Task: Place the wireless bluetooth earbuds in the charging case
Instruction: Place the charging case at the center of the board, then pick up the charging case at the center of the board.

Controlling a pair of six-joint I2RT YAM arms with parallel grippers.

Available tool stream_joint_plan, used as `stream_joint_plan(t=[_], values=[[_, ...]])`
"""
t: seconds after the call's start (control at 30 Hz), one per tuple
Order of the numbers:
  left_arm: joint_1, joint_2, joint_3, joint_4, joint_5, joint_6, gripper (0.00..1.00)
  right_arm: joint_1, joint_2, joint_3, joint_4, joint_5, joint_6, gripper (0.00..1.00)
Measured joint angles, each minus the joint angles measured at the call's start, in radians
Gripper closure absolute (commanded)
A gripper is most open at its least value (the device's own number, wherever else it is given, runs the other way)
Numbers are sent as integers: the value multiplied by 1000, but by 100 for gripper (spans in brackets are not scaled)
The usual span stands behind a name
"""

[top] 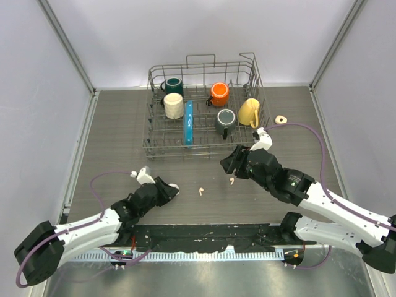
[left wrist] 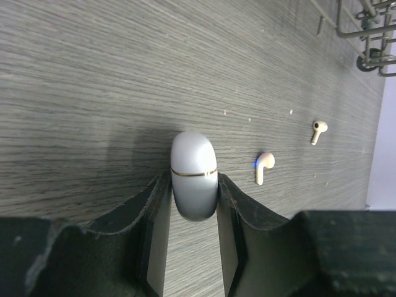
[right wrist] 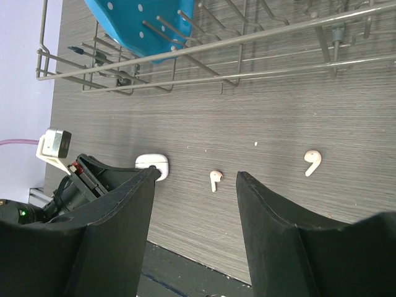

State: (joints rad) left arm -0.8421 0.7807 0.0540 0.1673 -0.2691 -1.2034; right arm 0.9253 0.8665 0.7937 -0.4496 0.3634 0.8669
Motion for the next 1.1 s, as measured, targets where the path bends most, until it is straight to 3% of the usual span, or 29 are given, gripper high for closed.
stream_joint_plan(t=[0.4, 0.6, 0.67, 0.9, 0.97, 1.0, 1.1], values=[[3, 55, 63, -71, 0, -29, 51, 0, -1, -5, 0, -8, 0, 39], [5, 24, 104, -189, -20, -29, 48, -2, -5, -8, 0, -8, 0, 39], [5, -19, 114, -261, -42, -28, 32, -5, -5, -8, 0, -8, -2, 39], [6, -178, 164, -476, -128, -15, 25, -7, -4, -8, 0, -8, -11, 39], [6, -218, 200, -550, -161, 3, 18, -10, -2, -8, 0, -6, -16, 39], [6, -234, 220, -582, -176, 15, 0, -11, 0, -8, -1, -6, -20, 38], [6, -274, 282, -650, -218, 59, 0, -14, 2, -6, -4, 7, -30, 29]])
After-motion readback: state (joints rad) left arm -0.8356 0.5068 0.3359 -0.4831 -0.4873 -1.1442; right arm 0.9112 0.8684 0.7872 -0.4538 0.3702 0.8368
